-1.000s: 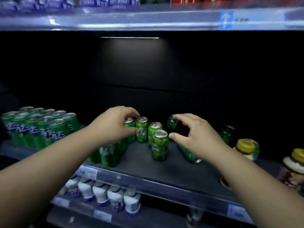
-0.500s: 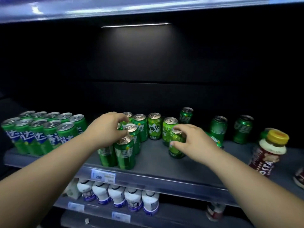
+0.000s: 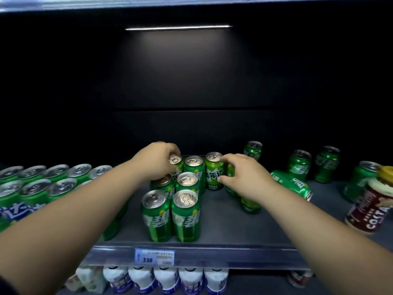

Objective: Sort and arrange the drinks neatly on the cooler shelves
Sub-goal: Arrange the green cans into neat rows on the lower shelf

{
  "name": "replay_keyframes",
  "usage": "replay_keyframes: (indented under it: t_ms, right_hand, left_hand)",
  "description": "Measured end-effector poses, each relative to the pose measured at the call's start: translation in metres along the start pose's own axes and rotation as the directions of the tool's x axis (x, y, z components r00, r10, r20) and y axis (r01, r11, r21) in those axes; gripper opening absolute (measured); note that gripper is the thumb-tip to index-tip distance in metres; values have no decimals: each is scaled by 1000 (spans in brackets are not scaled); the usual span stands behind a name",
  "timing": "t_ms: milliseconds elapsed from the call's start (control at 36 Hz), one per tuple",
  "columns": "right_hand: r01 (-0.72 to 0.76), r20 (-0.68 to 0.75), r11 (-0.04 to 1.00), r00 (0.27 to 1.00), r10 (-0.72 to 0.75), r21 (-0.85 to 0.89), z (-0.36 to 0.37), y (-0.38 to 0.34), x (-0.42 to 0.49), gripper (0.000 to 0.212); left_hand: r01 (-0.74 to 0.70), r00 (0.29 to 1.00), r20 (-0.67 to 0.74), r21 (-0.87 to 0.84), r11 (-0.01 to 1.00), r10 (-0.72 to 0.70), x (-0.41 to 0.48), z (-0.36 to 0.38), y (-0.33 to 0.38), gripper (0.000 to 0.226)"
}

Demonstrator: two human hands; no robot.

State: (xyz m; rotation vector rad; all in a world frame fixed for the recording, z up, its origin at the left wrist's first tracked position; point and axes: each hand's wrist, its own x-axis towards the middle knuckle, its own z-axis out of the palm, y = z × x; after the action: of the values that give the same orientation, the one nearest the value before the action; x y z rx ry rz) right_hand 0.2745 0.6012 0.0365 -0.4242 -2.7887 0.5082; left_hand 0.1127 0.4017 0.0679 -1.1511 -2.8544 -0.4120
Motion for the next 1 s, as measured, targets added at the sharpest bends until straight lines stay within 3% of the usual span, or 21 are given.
replay_keyframes:
  t_ms: [306, 556, 750, 1000]
  right_hand:
    - [-39, 103, 988, 993, 55, -147, 6, -1, 50, 73]
    - [-60, 246, 964, 961, 126, -259, 9, -11, 89, 60]
    - [-109, 223, 991, 967, 123, -73, 14, -4, 91, 57]
    - [-82, 3, 979, 997, 82, 186, -32, -9, 77, 56]
  left_hand:
    - [-17, 989, 146, 86, 996, 4, 35, 16, -6, 62]
    - [90, 969, 227, 40, 995, -97, 45, 19, -7, 79]
    - [120, 975, 189, -8, 993, -116, 42, 17, -13, 81]
    - [33, 999, -32, -111, 993, -37, 35, -40, 2, 80]
